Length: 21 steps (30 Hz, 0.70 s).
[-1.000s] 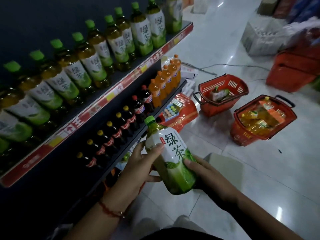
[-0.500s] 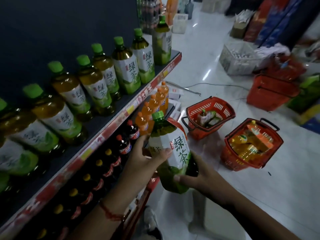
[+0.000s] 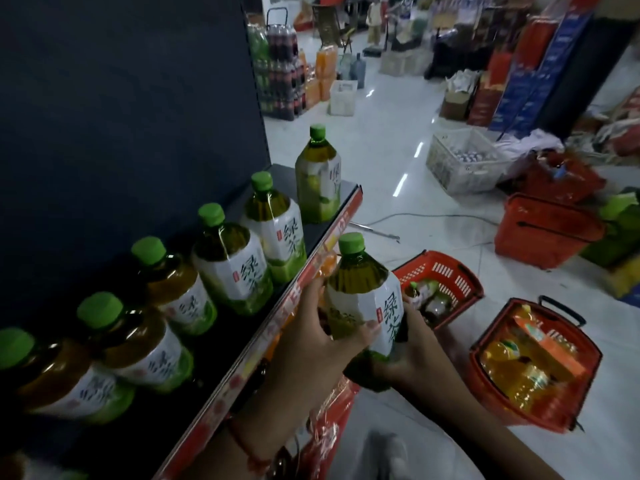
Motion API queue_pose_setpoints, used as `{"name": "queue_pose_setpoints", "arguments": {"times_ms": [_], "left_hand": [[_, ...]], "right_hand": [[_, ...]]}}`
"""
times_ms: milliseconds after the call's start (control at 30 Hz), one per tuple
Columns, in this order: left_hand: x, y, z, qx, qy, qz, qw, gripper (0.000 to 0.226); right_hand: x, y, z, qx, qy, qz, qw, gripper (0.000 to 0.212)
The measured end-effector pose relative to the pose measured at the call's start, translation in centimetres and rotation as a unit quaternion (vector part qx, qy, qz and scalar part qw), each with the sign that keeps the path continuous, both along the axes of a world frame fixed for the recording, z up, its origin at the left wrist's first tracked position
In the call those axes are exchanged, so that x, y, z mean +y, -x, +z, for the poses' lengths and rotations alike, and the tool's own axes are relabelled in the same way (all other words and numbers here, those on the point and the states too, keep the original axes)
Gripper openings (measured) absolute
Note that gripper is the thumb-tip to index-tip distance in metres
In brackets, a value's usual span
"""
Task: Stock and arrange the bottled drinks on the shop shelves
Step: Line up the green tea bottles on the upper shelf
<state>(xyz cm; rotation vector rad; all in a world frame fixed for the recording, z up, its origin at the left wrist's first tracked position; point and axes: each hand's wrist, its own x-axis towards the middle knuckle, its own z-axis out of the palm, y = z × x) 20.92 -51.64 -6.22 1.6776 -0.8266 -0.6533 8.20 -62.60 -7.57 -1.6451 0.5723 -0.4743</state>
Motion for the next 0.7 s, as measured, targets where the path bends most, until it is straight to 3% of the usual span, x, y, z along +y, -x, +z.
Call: {"name": "queue_pose_setpoints", "arguments": {"times_ms": [167,433,600,700], "left_hand": [[-6.1,-2.9,0.2,-0.059,-0.025,0.027,0.998,0.082],[-17.1,-6.5,1.5,-0.160,-0.083,0.170,0.969,0.088],[-22.5,-8.3,4.7,-0.267,-0.115,0.264,0.920,0.069],[-24.8,-10.7,5.5,-0.319,-0.118,0.324,0.882,0.070]], "right_hand": [[-7.6,-3.9,0.5,0.008,0.052,0.050,0.997,0.067],[-21.3,-11.1,-0.8,0.012,0.086,0.137,0.987,0.073],[-28.2,-13.6,-1.1,0.010,0.070,0.172,0.983,0.080],[-31.3,-15.5,-1.1,0.001,0.055,0.183,0.982,0.076]]}}
